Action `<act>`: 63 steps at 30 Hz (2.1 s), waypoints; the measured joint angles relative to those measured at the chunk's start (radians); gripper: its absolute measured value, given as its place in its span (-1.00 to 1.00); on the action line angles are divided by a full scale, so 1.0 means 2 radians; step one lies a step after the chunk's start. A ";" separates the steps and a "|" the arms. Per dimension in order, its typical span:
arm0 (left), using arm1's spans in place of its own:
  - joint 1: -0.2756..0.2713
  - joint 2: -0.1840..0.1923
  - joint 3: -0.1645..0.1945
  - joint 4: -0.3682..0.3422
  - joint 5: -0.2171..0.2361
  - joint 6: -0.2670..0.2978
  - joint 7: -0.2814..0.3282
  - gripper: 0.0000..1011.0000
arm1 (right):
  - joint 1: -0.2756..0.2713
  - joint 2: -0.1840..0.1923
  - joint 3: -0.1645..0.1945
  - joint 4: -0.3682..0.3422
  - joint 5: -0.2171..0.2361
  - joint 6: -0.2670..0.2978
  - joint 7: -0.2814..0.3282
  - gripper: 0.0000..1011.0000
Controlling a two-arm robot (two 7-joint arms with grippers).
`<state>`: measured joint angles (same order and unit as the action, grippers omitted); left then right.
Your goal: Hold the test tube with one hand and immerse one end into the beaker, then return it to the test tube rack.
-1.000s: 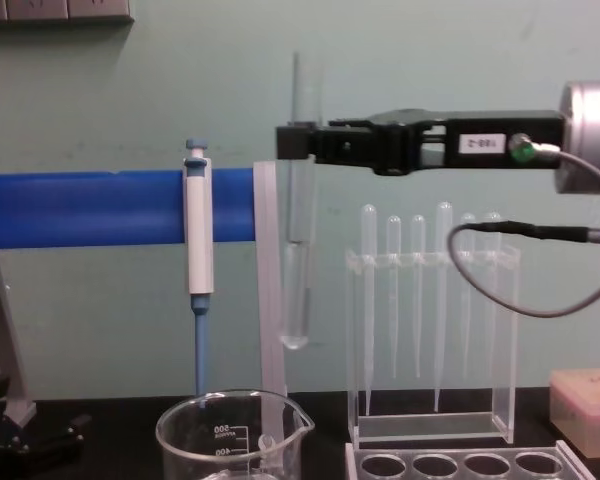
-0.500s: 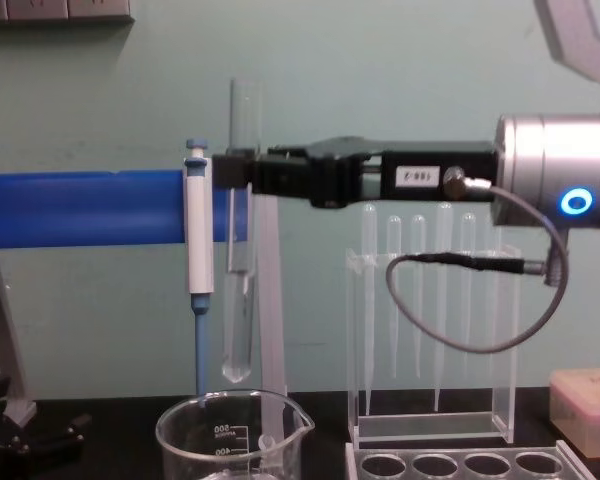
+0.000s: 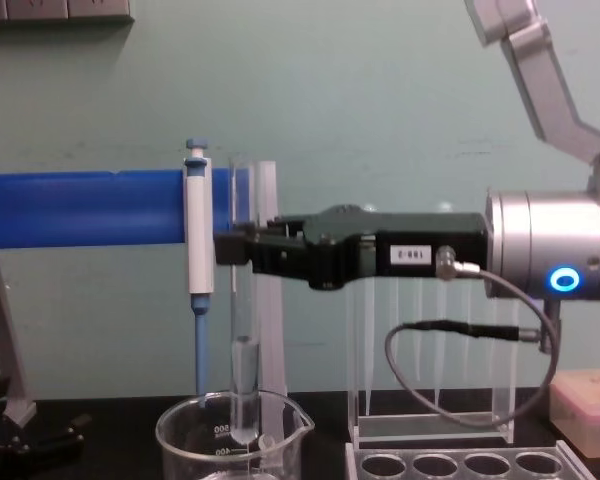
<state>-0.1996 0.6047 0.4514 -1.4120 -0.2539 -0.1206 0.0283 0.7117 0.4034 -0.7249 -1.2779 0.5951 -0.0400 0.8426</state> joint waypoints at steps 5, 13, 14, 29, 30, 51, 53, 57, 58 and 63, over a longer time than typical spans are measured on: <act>0.000 0.000 0.000 0.000 0.000 0.000 0.000 0.98 | -0.008 -0.004 0.001 0.014 -0.005 -0.016 0.007 -0.55; 0.000 0.000 0.000 0.000 0.000 0.000 0.000 0.98 | -0.017 -0.013 0.001 0.033 -0.015 -0.035 0.014 -0.55; 0.000 0.000 0.000 0.000 0.000 0.000 0.000 0.98 | -0.018 -0.014 0.001 0.036 -0.020 -0.038 0.014 -0.55; 0.000 0.000 0.000 0.000 0.000 0.000 0.000 0.98 | -0.028 -0.032 0.006 0.077 -0.042 -0.064 0.014 -0.55; 0.000 0.000 0.000 0.000 0.000 0.000 0.000 0.98 | -0.029 -0.033 0.006 0.079 -0.042 -0.065 0.014 -0.55; 0.000 0.000 0.000 0.000 0.000 0.000 0.000 0.98 | -0.040 -0.047 0.021 0.103 -0.046 -0.088 0.027 -0.55; 0.000 0.000 0.000 0.000 0.000 0.000 0.000 0.98 | -0.040 -0.048 0.021 0.104 -0.047 -0.088 0.028 -0.55; 0.000 0.000 0.000 0.000 0.000 0.000 0.000 0.98 | -0.040 -0.048 0.021 0.104 -0.050 -0.087 0.029 -0.55; 0.000 0.000 0.000 0.000 0.000 0.000 0.000 0.98 | -0.040 -0.048 0.021 0.104 -0.051 -0.087 0.029 -0.55; 0.000 0.000 0.000 0.000 0.000 0.000 0.000 0.98 | -0.040 -0.048 0.021 0.103 -0.053 -0.086 0.029 -0.55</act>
<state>-0.1995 0.6047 0.4514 -1.4120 -0.2539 -0.1205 0.0283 0.6312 0.3065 -0.6834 -1.0726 0.4885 -0.2114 0.9009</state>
